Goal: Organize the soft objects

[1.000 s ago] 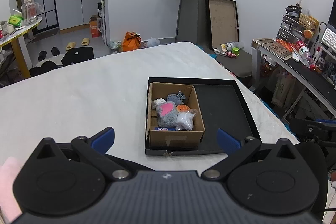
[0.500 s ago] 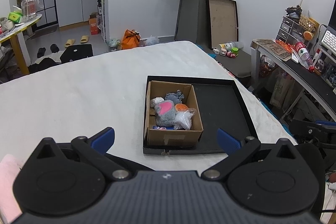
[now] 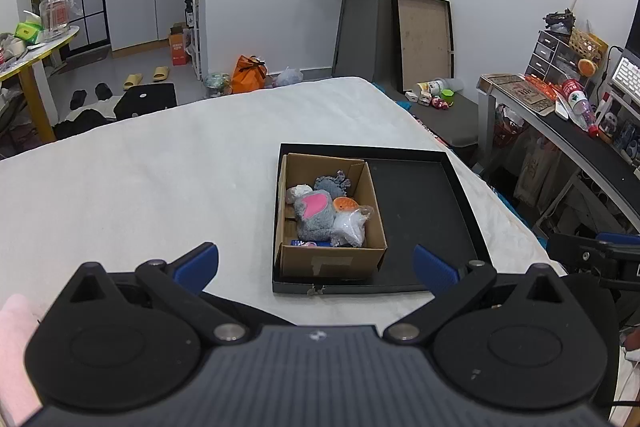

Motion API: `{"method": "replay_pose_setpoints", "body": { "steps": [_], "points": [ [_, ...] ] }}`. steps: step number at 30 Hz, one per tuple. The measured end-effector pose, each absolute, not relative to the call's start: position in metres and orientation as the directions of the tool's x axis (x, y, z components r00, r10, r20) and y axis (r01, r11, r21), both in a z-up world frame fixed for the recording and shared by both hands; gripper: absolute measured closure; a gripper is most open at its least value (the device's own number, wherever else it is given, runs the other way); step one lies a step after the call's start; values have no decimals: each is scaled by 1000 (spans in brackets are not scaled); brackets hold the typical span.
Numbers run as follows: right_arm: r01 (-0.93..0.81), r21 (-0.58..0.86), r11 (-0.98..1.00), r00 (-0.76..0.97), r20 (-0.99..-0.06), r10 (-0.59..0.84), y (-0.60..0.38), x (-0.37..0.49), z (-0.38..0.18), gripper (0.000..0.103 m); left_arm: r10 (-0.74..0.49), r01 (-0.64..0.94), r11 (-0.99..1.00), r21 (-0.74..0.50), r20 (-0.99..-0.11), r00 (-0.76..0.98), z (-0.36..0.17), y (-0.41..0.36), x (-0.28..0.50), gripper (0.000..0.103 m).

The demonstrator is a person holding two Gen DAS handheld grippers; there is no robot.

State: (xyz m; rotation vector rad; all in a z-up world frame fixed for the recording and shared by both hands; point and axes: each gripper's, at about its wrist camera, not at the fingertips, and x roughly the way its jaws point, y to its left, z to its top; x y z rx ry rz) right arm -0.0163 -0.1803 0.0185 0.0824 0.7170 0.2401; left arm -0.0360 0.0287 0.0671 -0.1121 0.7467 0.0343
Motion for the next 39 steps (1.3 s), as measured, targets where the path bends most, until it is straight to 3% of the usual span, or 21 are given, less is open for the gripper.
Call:
{"method": "replay_pose_setpoints", "body": {
  "steps": [39],
  "points": [
    [-184,150,971,727,-645,237,-181,-15,13,0,-20,-55,994,-90,-677,736,60,24,-35,0]
  ]
}}
